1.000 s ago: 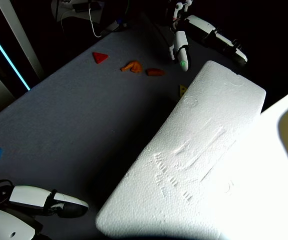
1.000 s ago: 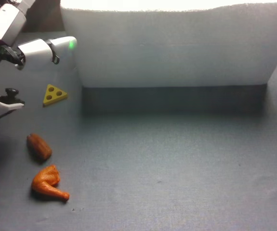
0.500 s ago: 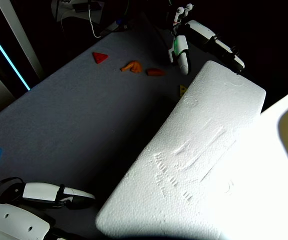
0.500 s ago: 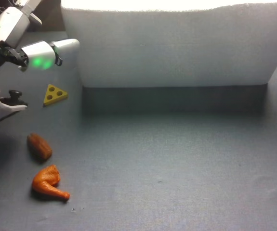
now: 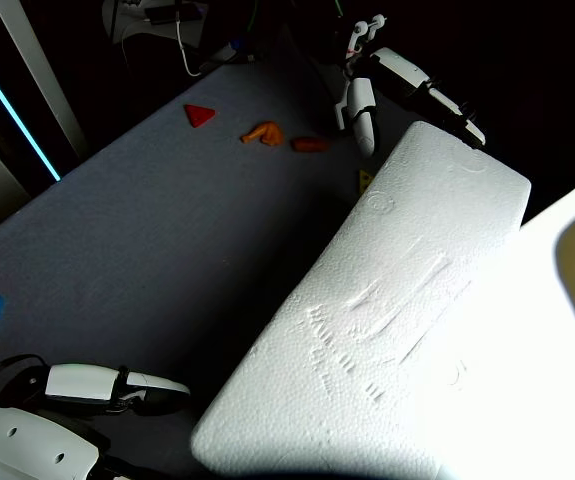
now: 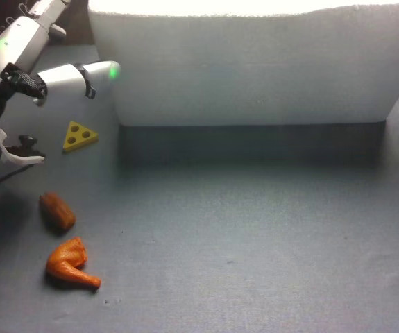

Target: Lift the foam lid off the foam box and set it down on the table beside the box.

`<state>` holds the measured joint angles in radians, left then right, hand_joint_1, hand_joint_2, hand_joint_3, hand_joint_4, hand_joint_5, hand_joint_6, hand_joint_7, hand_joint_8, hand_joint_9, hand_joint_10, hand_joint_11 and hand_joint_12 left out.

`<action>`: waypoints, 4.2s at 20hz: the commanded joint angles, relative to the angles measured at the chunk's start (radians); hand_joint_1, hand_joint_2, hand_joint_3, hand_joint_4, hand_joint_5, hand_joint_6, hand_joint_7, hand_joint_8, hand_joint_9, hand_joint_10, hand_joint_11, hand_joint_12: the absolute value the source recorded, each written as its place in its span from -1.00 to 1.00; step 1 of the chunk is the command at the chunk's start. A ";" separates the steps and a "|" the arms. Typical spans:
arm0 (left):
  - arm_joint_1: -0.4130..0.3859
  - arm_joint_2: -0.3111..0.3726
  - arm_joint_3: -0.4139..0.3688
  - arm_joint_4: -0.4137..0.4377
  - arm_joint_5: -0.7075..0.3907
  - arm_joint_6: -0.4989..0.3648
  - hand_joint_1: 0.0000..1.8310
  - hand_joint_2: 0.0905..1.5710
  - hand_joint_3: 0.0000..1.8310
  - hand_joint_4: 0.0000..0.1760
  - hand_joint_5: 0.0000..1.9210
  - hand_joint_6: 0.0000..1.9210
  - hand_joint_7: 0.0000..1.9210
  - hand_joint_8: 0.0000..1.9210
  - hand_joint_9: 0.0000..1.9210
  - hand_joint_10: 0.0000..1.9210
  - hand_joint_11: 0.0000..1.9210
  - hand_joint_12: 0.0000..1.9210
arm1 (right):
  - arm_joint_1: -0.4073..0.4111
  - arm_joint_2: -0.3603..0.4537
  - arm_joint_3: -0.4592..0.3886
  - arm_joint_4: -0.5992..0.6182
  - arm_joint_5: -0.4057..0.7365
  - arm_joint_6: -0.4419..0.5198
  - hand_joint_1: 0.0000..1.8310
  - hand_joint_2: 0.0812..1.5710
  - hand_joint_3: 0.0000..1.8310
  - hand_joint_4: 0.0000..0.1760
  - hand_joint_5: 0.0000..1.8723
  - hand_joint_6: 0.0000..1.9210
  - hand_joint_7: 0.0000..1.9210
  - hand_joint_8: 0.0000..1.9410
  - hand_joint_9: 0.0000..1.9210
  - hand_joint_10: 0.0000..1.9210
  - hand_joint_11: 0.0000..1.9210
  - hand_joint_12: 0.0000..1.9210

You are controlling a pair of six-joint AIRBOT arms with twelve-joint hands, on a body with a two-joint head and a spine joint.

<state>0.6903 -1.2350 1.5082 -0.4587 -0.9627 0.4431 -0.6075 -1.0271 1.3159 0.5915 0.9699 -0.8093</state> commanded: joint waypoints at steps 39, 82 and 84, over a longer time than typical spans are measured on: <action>-0.051 -0.042 0.048 0.077 -0.064 -0.036 -0.45 0.50 -1.00 -0.84 -0.91 -0.98 -0.91 -0.99 -0.83 -0.96 -1.00 0.09 | 0.041 -0.024 0.032 -0.067 0.090 0.043 -0.37 0.64 -1.00 -1.00 -1.00 0.16 -0.68 -0.92 -1.00 -0.09 -1.00 0.60; 0.055 0.168 -0.229 0.200 -0.351 0.038 -0.55 0.42 -1.00 -0.75 -0.98 -1.00 -1.00 -1.00 -1.00 -1.00 -1.00 -0.31 | -0.048 0.148 -0.233 -0.233 0.345 0.026 -0.34 0.64 -1.00 -1.00 -1.00 -0.84 -0.93 -0.88 -0.99 -0.55 -1.00 0.16; 0.069 0.184 -0.254 0.206 -0.369 0.046 -0.60 0.42 -1.00 -0.71 -0.99 -1.00 -1.00 -1.00 -1.00 -1.00 -1.00 -0.62 | -0.074 0.166 -0.259 -0.233 0.370 0.026 -0.42 0.65 -1.00 -1.00 -0.97 -0.95 -0.92 -0.98 -0.96 -0.69 -1.00 0.05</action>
<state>0.7696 -1.0523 1.2549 -0.3336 -1.2057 0.4927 -0.6941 -0.8654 1.0573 0.4358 1.2057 -0.7876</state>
